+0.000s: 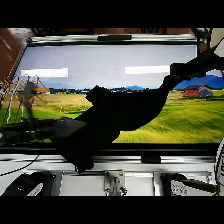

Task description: Fold the shirts.

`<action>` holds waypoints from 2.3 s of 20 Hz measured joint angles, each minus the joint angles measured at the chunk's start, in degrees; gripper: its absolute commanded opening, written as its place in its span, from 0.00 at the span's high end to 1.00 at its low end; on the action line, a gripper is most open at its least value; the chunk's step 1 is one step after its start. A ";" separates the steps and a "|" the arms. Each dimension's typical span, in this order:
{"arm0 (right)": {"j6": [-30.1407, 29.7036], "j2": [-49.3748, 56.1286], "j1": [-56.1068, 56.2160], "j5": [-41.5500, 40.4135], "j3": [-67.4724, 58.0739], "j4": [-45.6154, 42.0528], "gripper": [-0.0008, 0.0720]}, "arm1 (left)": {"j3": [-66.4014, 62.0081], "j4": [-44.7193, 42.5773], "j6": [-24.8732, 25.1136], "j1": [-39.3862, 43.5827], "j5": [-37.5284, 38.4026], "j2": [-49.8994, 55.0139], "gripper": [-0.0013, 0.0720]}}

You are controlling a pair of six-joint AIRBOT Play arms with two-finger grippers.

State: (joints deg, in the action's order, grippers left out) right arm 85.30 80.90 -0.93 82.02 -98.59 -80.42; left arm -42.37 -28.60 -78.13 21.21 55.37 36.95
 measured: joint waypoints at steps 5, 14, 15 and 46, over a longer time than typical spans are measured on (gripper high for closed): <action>0.96 0.28 0.02 3.87 1.22 -8.22 0.91 | -1.64 -0.98 1.49 20.35 -12.92 19.26 0.93; 0.76 0.33 0.02 5.49 1.49 -19.63 0.91 | -23.65 -4.83 6.36 20.59 -6.60 37.97 0.16; 0.59 0.33 0.02 5.33 1.49 -19.23 0.91 | -26.29 -8.07 6.27 18.01 -2.45 38.34 0.18; 2.56 0.22 0.04 4.44 1.49 2.80 0.91 | -46.40 -40.87 -2.16 1.14 2.62 64.96 0.92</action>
State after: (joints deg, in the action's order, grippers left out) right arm 87.85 81.12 -0.89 86.46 -97.10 -77.62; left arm -88.77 -69.47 -80.29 22.35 58.00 101.91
